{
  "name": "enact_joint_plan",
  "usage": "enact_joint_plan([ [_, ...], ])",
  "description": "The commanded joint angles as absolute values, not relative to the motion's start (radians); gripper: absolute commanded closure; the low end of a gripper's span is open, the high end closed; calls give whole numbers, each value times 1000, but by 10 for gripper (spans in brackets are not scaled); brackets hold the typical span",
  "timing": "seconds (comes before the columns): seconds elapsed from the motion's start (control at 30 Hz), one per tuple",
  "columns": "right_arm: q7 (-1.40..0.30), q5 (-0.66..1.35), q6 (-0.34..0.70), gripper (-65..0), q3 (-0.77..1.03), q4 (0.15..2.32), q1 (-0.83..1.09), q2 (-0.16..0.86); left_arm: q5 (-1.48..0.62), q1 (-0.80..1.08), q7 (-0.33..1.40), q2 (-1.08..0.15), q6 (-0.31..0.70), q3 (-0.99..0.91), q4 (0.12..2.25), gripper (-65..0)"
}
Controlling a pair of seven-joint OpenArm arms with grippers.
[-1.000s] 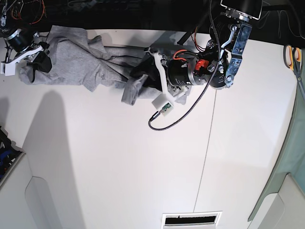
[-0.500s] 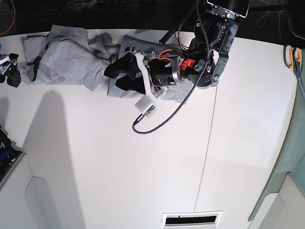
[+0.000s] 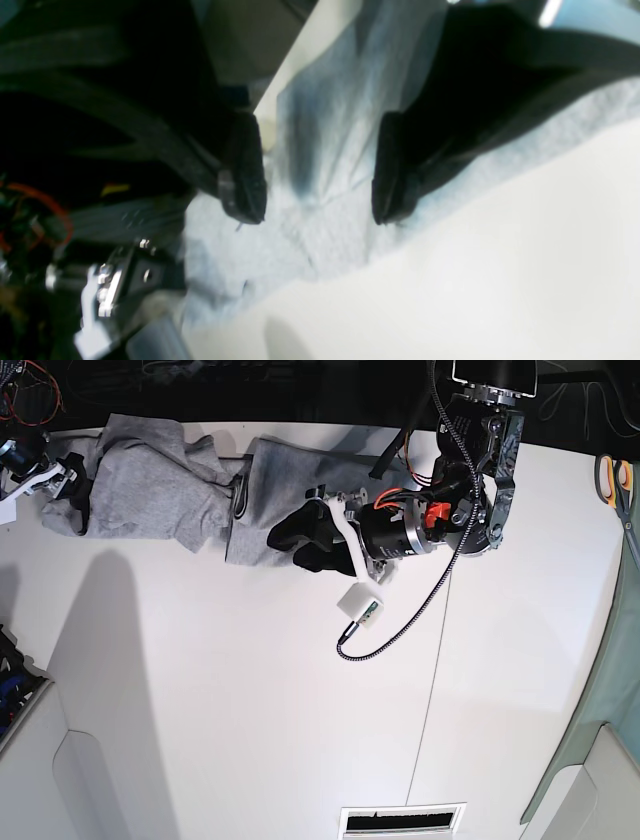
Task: Layout the t-shirt on the table in an organized manner, then fold the t-shirt properly
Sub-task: 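Fold the held strip end toward the right gripper with the left gripper, then grasp the folded bundle with both grippers and lift it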
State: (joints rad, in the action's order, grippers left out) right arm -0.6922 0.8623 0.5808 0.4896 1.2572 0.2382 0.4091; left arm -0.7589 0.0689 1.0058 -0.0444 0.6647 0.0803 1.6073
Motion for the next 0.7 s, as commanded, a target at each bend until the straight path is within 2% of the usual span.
enact_joint_plan([
  [0.0, -685, 876, 588, -451, 490, 1271, 233, 413, -783, 54, 1002, -39, 686, 79, 1636, -371],
  [0.1, -685, 875, 588, -438, 490, 1272, 226, 387, -781, 54, 1010, -47, 686, 79, 1644, -371],
  [0.13, -685, 871, 587, -409, 490, 1272, 225, 380, -781, 53, 1009, -51, 686, 79, 1644, -371],
  [0.17, -685, 870, 587, -348, 490, 1272, 225, 376, -781, 53, 1010, -56, 685, 78, 1644, -371],
  [0.2, -680, 868, 587, -253, 490, 1272, 225, 373, -781, 53, 1006, -65, 685, 78, 1644, -371],
  [0.27, -672, 868, 587, -21, 491, 1272, 224, 374, -781, 53, 989, -86, 686, 74, 1644, -371],
  [0.3, -667, 868, 587, 0, 497, 1274, 225, 374, -781, 53, 975, -99, 685, 68, 1646, -371],
  [0.5, -663, 868, 587, 0, 614, 1338, 222, 374, -779, 55, 970, -157, 685, -16, 1669, -371],
  [0.67, -751, 932, 587, 0, 689, 1494, 223, 384, -714, 116, 965, -168, 680, -81, 1668, -371],
])
